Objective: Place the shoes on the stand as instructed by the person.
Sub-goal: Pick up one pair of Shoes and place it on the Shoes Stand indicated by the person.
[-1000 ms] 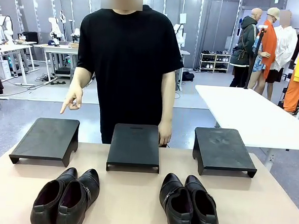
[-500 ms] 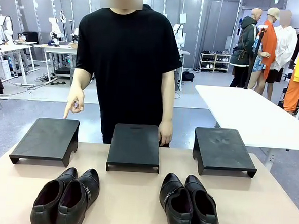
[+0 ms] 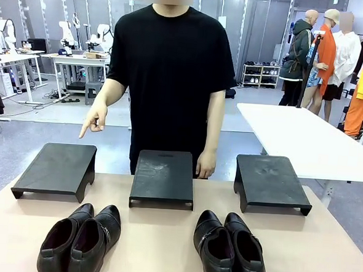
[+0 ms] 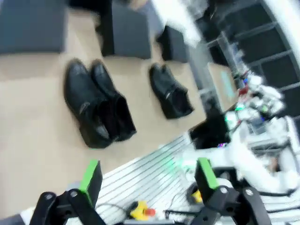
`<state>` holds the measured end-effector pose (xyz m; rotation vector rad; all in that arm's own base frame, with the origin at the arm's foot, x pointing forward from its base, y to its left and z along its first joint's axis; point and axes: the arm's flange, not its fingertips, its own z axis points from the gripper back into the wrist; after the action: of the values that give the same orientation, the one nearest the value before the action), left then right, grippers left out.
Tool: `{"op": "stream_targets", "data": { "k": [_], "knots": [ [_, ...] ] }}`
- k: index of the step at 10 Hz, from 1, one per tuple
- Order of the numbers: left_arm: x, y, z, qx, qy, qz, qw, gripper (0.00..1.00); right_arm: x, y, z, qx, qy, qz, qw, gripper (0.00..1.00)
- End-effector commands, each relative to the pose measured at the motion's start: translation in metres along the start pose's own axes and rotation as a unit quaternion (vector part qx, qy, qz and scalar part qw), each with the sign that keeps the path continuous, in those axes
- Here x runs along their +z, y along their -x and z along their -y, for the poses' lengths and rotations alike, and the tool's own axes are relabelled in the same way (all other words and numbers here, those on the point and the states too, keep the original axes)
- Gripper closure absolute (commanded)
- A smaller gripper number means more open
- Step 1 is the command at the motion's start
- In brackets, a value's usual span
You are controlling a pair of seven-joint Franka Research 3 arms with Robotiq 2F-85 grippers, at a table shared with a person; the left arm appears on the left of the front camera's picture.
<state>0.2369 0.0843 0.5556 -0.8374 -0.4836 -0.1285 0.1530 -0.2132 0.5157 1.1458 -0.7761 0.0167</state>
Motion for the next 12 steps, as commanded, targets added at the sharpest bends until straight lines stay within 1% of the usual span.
{"op": "stream_targets", "data": {
  "k": [1, 2, 3, 5, 6, 7, 8, 9, 10, 12],
  "knots": [
    [-0.075, -0.010, 0.064, -0.042, -0.065, -0.116, 0.990, 0.00, 0.000, -0.002, 0.000, 0.011, -0.003, 0.004, 1.000, 0.00],
    [-0.107, -0.016, 0.081, -0.035, -0.099, -0.145, 0.984, 0.00, 0.000, -0.002, 0.000, 0.011, -0.003, 0.004, 1.000, 0.00],
    [-0.132, -0.016, 0.091, -0.043, -0.134, -0.168, 0.976, 0.00, 0.000, -0.002, 0.000, 0.011, -0.003, 0.004, 1.000, 0.00],
    [-0.188, -0.001, 0.102, -0.063, -0.182, -0.218, 0.957, 0.00, 0.000, -0.002, 0.000, 0.011, -0.003, 0.004, 1.000, 0.00],
    [-0.220, 0.004, 0.101, -0.071, -0.229, -0.212, 0.947, 0.00, 0.000, -0.002, 0.000, 0.011, -0.003, 0.004, 1.000, 0.00],
    [-0.242, 0.013, 0.095, -0.063, -0.256, -0.212, 0.941, 0.00, 0.000, -0.002, 0.000, 0.011, -0.003, 0.004, 1.000, 0.00],
    [-0.258, 0.020, 0.087, -0.046, -0.272, -0.205, 0.939, 0.00, 0.000, -0.002, 0.000, 0.011, -0.003, 0.004, 1.000, 0.00],
    [-0.271, 0.027, 0.075, -0.052, -0.316, -0.174, 0.931, 0.00, 0.000, -0.002, 0.000, 0.011, -0.003, 0.004, 1.000, 0.00],
    [-0.285, 0.030, 0.062, -0.047, -0.323, -0.171, 0.930, 0.00, 0.000, -0.002, 0.000, 0.011, -0.003, 0.004, 1.000, 0.00],
    [-0.296, 0.033, 0.043, -0.023, -0.340, -0.155, 0.927, 0.00, 0.000, -0.002, 0.000, 0.011, -0.003, 0.004, 1.000, 0.00]
  ]
}}
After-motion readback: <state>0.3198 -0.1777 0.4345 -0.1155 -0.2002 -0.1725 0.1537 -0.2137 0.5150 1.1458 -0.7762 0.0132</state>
